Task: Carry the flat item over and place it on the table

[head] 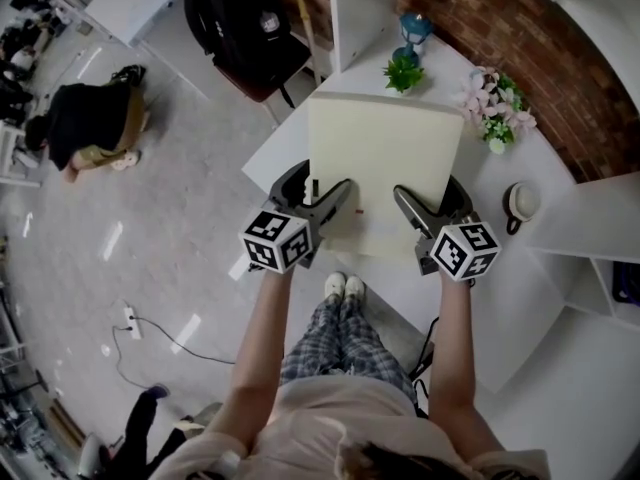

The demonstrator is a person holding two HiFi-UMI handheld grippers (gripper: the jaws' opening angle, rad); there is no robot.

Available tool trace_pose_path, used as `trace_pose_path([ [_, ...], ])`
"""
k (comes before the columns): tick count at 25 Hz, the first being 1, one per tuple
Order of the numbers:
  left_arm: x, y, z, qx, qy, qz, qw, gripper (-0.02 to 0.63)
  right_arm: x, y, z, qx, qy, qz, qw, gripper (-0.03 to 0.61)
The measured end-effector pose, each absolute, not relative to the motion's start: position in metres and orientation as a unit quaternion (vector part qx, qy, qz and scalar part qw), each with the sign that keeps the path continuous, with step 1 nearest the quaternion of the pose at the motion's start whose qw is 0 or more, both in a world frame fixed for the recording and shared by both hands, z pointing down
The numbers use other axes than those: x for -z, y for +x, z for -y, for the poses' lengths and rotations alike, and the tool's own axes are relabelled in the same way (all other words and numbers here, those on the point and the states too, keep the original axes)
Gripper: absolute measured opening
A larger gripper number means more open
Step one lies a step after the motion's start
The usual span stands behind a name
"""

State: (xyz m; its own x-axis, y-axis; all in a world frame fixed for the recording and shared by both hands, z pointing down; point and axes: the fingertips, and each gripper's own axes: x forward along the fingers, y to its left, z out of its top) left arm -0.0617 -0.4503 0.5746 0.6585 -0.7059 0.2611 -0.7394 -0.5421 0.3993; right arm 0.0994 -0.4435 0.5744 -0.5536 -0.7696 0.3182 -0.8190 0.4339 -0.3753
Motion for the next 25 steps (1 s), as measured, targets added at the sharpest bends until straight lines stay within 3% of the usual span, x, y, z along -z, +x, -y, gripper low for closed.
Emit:
trace_pose_path([
  [25,-0.666,-0.054,0.494,-0.123,0.803,0.414,0.41,0.337,-0.666,0.108,0.492,-0.427,0.458,0.762,0.162,0.471],
])
